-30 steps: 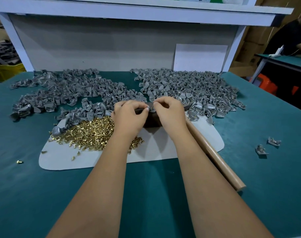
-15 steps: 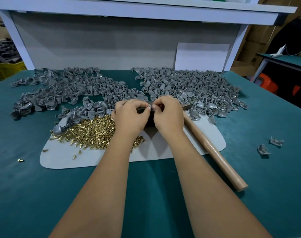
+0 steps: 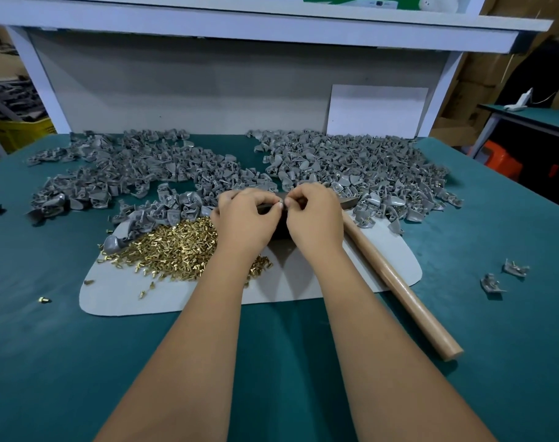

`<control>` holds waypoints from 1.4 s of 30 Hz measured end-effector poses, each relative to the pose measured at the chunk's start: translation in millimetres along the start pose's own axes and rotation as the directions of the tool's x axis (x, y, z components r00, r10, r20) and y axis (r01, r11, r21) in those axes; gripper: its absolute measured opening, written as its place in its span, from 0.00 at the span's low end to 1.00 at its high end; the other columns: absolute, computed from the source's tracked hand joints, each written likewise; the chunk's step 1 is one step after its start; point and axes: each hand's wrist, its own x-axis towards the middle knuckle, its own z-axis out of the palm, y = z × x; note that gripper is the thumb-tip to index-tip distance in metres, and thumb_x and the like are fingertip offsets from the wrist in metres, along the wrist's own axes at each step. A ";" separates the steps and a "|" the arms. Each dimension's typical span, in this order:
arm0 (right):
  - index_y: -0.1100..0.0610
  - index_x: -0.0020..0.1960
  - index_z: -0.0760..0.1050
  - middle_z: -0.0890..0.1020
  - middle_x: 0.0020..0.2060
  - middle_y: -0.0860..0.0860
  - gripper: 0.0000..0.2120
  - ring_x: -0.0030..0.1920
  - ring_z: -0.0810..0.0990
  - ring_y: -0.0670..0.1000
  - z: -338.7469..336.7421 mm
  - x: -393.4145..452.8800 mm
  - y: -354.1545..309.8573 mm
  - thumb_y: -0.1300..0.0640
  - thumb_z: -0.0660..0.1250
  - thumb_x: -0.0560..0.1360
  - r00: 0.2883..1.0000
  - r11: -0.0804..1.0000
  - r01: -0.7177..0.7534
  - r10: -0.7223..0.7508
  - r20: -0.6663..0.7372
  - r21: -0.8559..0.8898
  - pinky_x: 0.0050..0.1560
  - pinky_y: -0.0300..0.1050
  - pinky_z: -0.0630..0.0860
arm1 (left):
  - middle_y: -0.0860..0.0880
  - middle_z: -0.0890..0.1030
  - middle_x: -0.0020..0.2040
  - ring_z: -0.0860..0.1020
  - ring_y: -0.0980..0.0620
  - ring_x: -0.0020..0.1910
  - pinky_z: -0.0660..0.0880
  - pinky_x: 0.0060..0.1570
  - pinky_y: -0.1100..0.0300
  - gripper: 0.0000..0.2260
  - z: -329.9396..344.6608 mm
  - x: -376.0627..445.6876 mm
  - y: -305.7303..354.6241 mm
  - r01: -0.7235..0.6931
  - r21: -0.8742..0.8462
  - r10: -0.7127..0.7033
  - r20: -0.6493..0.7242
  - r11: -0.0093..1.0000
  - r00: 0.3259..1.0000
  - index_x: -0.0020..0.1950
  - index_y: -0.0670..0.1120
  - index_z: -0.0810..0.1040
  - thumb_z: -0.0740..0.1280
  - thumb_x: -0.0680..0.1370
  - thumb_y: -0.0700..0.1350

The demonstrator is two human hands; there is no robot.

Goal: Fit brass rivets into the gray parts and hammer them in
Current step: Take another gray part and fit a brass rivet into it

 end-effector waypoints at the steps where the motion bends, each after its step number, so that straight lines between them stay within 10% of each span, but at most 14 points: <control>1: 0.53 0.43 0.80 0.80 0.45 0.47 0.05 0.52 0.75 0.51 -0.4 -1.2 3.3 0.59 0.66 0.75 1.000 0.997 0.001 -0.001 0.012 0.072 0.52 0.50 0.73 | 0.60 0.81 0.55 0.65 0.48 0.68 0.55 0.61 0.53 0.04 0.3 -0.6 1.0 -0.005 0.006 0.005 -0.003 1.000 1.000 0.48 0.58 0.84 0.70 0.77 0.52; 6: 0.52 0.51 0.79 0.82 0.41 0.45 0.10 0.44 0.78 0.41 -5.5 0.1 8.3 0.59 0.59 0.79 0.976 0.857 -0.188 0.219 -0.009 0.479 0.44 0.36 0.71 | 0.62 0.79 0.49 0.65 0.50 0.67 0.57 0.64 0.53 0.04 -2.4 -2.9 6.4 -0.004 -0.060 0.003 -0.011 0.998 1.000 0.43 0.61 0.81 0.70 0.77 0.52; 15: 0.49 0.46 0.79 0.81 0.37 0.46 0.11 0.44 0.78 0.44 -3.2 1.7 11.2 0.60 0.59 0.79 0.965 0.800 -0.217 0.263 -0.001 0.559 0.42 0.37 0.69 | 0.62 0.78 0.45 0.69 0.49 0.68 0.63 0.70 0.43 0.04 -8.1 -2.8 8.4 0.038 -0.176 -0.035 0.017 0.984 0.999 0.45 0.55 0.84 0.70 0.77 0.48; 30: 0.50 0.46 0.81 0.81 0.47 0.48 0.06 0.55 0.76 0.51 2.2 0.7 10.4 0.59 0.66 0.75 0.998 0.935 -0.061 0.059 0.015 0.350 0.57 0.49 0.72 | 0.61 0.79 0.51 0.63 0.50 0.69 0.59 0.69 0.49 0.06 -7.2 -2.8 6.4 0.055 -0.107 -0.055 0.005 0.993 0.998 0.44 0.61 0.80 0.70 0.77 0.49; 42: 0.53 0.42 0.82 0.78 0.41 0.43 0.05 0.52 0.71 0.49 5.5 2.0 6.1 0.60 0.69 0.74 1.000 0.988 0.014 -0.012 -0.015 0.156 0.41 0.40 0.60 | 0.60 0.80 0.56 0.63 0.49 0.69 0.55 0.61 0.54 0.06 -4.5 -1.5 4.2 0.076 -0.046 -0.076 0.014 0.996 0.997 0.42 0.63 0.78 0.69 0.77 0.52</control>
